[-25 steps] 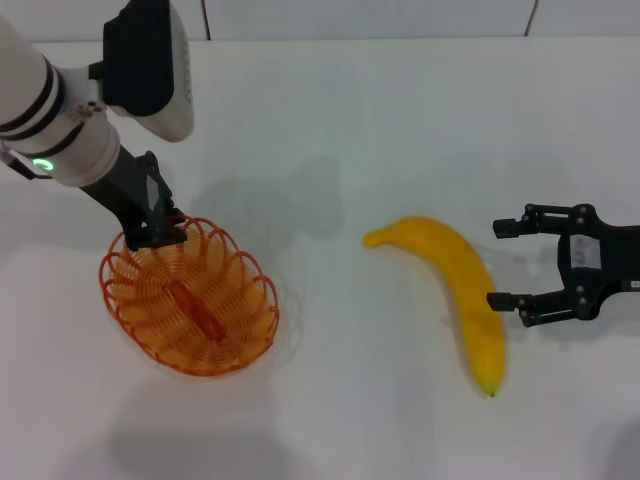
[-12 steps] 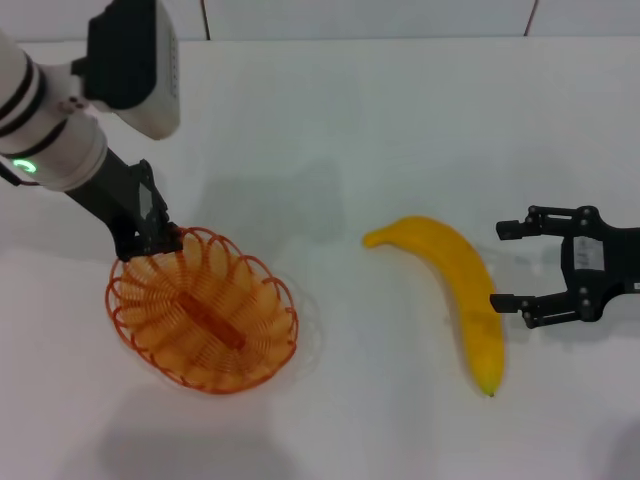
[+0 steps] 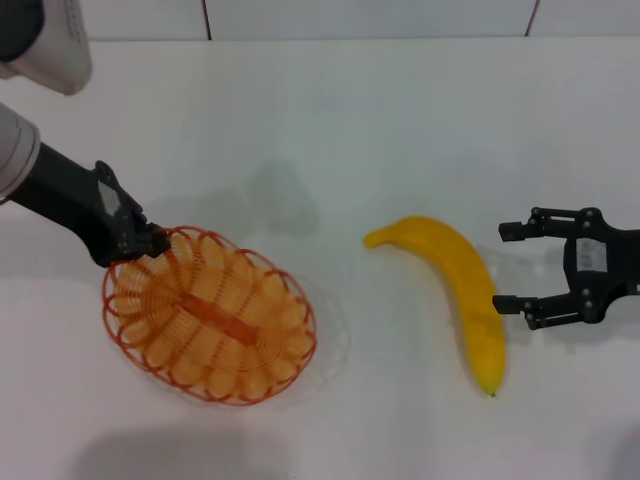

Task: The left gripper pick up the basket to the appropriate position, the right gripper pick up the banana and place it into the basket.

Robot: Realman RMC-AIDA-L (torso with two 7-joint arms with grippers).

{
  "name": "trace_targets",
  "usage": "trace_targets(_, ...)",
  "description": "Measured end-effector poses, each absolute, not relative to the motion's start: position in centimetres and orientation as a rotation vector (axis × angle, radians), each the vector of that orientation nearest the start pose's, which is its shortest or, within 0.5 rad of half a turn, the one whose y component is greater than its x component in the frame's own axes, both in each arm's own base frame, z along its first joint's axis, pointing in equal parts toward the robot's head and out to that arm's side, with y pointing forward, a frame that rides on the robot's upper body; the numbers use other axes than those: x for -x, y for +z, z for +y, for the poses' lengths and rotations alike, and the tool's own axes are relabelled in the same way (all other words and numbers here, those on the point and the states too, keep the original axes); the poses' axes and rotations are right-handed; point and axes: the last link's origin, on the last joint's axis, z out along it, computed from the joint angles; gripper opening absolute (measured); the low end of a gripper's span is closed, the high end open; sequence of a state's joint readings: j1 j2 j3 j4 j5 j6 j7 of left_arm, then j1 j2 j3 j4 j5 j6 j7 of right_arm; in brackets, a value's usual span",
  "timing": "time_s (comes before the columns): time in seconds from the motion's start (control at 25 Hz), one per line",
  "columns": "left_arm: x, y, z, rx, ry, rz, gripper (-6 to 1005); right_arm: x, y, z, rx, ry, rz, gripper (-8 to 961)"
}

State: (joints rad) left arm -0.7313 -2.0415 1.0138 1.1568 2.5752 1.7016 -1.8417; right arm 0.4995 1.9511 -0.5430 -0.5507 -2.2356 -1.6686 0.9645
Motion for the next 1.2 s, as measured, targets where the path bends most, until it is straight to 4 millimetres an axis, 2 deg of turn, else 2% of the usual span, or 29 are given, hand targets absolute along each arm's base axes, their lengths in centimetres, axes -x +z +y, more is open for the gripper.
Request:
trace_targets(0.28,19.4,2.2,38.6,2.788,0.315,-0.781,65,-31.5,3.2,30.2,2.842,0.446,0.202,844)
trace_targets(0.52,18.9,0.6,39.2,2.77,0.243,-0.931,63,-31.4,3.2,30.3,2.842,0.447,0.201,842)
trace_targets(0.56,18.6,-0.4,39.3,2.783,0.243,-0.997,64,-31.4,3.2,30.3,2.842,0.448,0.199,841)
trace_targets(0.92,17.6,-2.5,40.1,2.794,0.263,-1.068,63,-31.0,3.1,30.6,2.844,0.453,0.185,838)
trace_targets(1.2,17.8,-2.8,40.3,2.762,0.285,-1.112,62,-30.6,2.8,30.9,2.849,0.463,0.171,836)
